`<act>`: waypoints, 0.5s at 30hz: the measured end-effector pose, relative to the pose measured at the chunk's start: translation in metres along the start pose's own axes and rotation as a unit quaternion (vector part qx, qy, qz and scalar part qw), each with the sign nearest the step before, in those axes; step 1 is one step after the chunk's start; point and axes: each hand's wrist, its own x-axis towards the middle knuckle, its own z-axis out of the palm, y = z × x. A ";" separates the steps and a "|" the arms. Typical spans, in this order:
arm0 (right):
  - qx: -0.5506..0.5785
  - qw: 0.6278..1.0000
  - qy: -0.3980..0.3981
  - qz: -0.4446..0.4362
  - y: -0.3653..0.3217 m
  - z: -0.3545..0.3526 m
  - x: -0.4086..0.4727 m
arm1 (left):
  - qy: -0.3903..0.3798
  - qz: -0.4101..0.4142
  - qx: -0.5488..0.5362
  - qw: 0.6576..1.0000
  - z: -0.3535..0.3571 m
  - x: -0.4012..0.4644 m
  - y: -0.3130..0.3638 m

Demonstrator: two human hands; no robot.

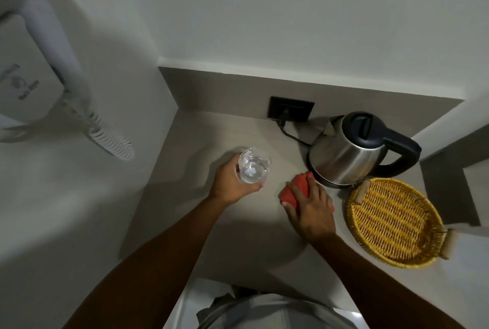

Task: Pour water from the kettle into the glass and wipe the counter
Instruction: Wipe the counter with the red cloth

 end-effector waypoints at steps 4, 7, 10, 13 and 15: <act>-0.009 1.000 -0.005 0.014 0.003 -0.001 -0.011 | -0.026 0.010 -0.007 1.000 0.021 -0.003 0.004; -0.007 1.000 -0.009 0.020 0.000 -0.003 -0.010 | -0.032 0.011 -0.013 0.999 0.031 -0.007 0.009; 0.002 1.000 -0.012 0.021 0.001 -0.003 -0.009 | -0.033 0.009 -0.018 0.999 0.036 -0.009 0.011; 0.010 0.999 -0.019 0.026 0.000 -0.003 -0.008 | -0.033 0.009 -0.012 0.999 0.037 -0.013 0.012; 0.011 0.999 -0.023 0.028 -0.001 -0.002 -0.008 | -0.029 0.015 -0.008 0.999 0.037 -0.016 0.013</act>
